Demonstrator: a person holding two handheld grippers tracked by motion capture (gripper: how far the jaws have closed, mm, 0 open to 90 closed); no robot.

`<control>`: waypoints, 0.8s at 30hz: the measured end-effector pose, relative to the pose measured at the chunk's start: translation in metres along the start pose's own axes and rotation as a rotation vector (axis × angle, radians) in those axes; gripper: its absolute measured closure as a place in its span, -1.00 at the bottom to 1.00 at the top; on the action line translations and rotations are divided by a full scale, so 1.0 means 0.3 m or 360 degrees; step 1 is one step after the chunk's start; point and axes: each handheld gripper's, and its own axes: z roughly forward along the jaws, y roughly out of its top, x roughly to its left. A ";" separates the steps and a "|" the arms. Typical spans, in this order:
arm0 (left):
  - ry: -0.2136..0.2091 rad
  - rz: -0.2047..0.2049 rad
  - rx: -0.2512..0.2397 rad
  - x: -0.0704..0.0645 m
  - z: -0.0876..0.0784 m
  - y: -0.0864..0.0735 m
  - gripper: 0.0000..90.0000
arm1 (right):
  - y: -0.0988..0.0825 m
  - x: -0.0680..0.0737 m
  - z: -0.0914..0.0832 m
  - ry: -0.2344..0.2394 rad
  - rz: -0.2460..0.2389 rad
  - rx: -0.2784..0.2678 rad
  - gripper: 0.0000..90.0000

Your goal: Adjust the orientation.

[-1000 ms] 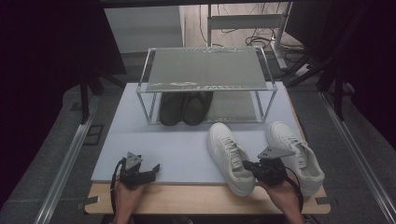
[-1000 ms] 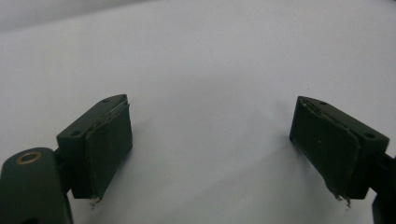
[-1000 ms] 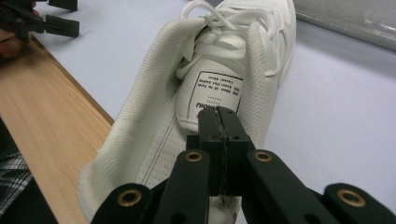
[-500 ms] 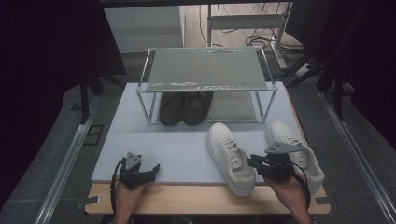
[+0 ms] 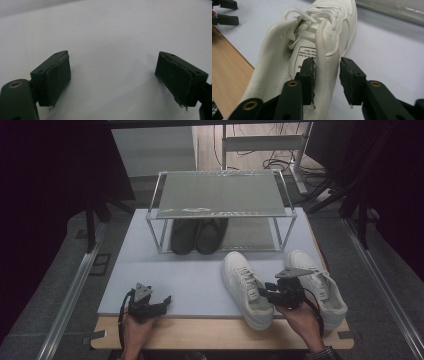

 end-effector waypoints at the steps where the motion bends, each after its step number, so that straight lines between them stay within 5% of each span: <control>1: 0.0000 0.0000 0.0000 0.000 0.000 0.000 -0.72 | 0.001 -0.001 0.001 0.0008 0.0005 0.0000 0.50; 7: 0.0000 0.0000 0.0000 0.000 0.000 0.000 -0.72 | 0.012 0.000 0.003 -0.0002 0.0027 0.0041 0.72; 24: -0.0001 -0.0001 0.0000 0.000 0.000 0.000 -0.72 | 0.023 -0.064 0.002 0.0250 0.0437 0.0032 0.82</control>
